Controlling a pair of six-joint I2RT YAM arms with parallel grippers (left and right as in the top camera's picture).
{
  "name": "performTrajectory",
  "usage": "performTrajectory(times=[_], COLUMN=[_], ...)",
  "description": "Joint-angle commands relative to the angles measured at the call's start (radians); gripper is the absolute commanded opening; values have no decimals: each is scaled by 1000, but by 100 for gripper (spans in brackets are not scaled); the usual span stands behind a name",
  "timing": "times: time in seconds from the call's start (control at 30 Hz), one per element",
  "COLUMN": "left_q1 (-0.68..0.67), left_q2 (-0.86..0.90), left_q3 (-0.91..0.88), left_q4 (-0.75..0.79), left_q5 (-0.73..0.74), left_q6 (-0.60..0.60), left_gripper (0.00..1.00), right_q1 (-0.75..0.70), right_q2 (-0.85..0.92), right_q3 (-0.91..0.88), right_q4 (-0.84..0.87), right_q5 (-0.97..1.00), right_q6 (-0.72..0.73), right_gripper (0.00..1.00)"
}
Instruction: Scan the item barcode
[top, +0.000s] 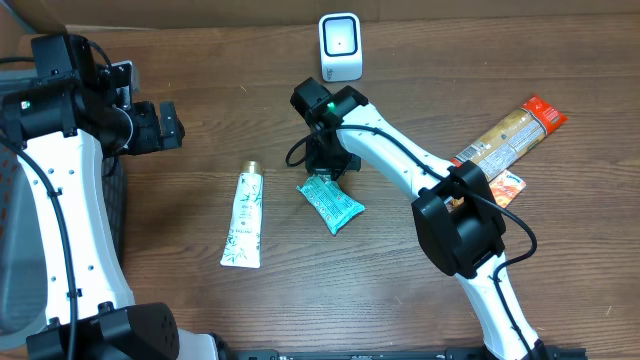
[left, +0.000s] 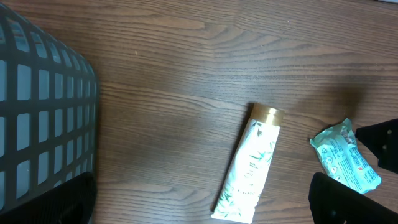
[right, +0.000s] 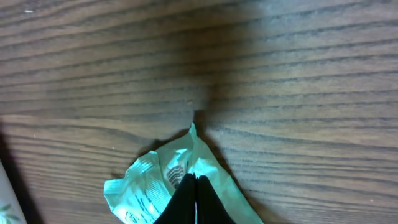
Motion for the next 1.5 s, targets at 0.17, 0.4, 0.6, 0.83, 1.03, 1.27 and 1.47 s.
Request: performTrajectory(times=[0.17, 0.4, 0.6, 0.83, 1.03, 1.27, 1.47], left_q1=[-2, -2, -2, -2, -2, -2, -2], left_q2=[-4, -4, -4, -4, -4, -4, -4], left_q3=[13, 13, 13, 13, 13, 13, 13], left_q4=[4, 4, 4, 4, 4, 4, 4], left_q5=[1, 1, 1, 1, 1, 1, 1], left_q6=[15, 15, 15, 15, 15, 15, 15], left_gripper=[100, 100, 100, 100, 100, 100, 100], right_q1=[19, 19, 19, 16, 10, 10, 16], right_q2=[9, 9, 9, 9, -26, -97, -90], right_q3=[-88, -144, -180, -159, 5, 128, 48], right_q4=[53, 137, 220, 255, 174, 21, -53], right_q5=[-19, -21, -64, -88, -89, -280, -452], right_q6=[37, 30, -162, -504, -602, -595, -498], right_gripper=[4, 4, 27, 56, 59, 62, 46])
